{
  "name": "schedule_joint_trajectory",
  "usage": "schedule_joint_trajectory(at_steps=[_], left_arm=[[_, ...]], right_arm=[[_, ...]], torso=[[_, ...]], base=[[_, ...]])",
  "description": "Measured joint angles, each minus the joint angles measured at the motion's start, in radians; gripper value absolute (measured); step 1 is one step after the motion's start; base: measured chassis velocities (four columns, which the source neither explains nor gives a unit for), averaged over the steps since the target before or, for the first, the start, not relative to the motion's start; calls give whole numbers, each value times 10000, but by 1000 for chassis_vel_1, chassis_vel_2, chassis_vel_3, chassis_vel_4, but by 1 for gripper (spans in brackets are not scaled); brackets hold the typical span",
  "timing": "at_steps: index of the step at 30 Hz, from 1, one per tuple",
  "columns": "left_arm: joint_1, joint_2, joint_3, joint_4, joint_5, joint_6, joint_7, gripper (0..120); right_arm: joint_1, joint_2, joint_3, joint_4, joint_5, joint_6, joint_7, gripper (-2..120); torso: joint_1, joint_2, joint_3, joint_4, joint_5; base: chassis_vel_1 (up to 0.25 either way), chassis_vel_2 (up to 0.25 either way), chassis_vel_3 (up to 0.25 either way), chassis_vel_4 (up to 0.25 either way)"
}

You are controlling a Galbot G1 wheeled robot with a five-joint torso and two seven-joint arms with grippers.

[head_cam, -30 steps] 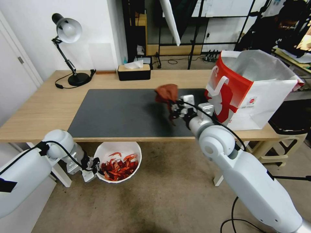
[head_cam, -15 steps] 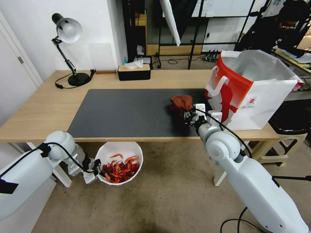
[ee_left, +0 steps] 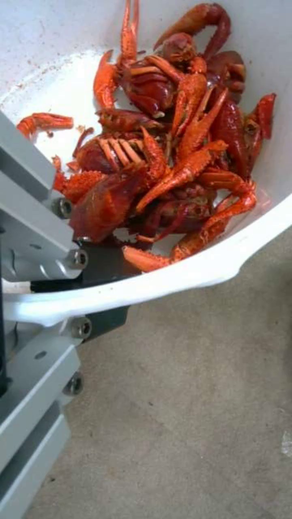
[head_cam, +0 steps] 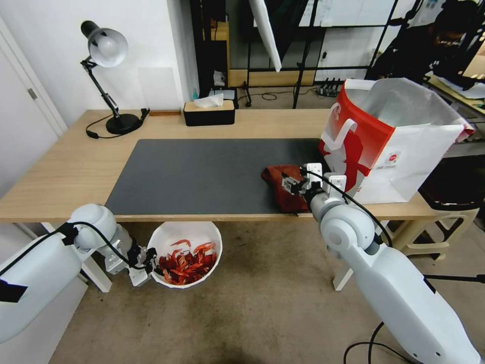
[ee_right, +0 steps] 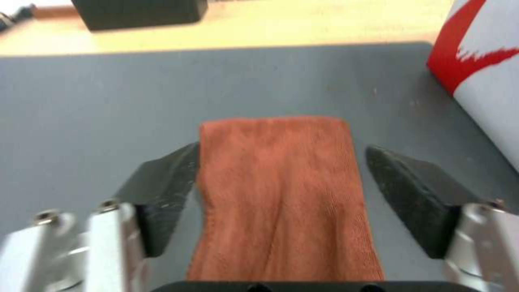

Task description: Sweep shrimp from table into container with towel, then put container into takeout bag.

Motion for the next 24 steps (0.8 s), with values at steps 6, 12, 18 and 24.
schedule_joint_trajectory(at_steps=[6,12,18,24], left_arm=[[91,-1,-31,-56,8,-2,0,0],[273,12,-213,-106,9,-37,-1,0],[638,224,-648,-183,-112,-130,-76,0],[757,284,-655,-375,-106,-128,-82,0]], right_arm=[[-1045,-270,126,479,-1056,2210,-1143,99],[-2335,-486,629,833,-2340,3994,-2110,100],[-4920,-312,1863,1367,-3745,6109,-2968,100],[-6314,2,2651,1492,-4484,6984,-3402,100]], torso=[[0,0,0,-2,0],[-1,1,-1,-3,1],[-3,1,-1,-3,1],[-2,1,-1,-1,0]], base=[[0,0,0,0],[0,0,0,0],[0,0,0,0],[0,0,0,0]])
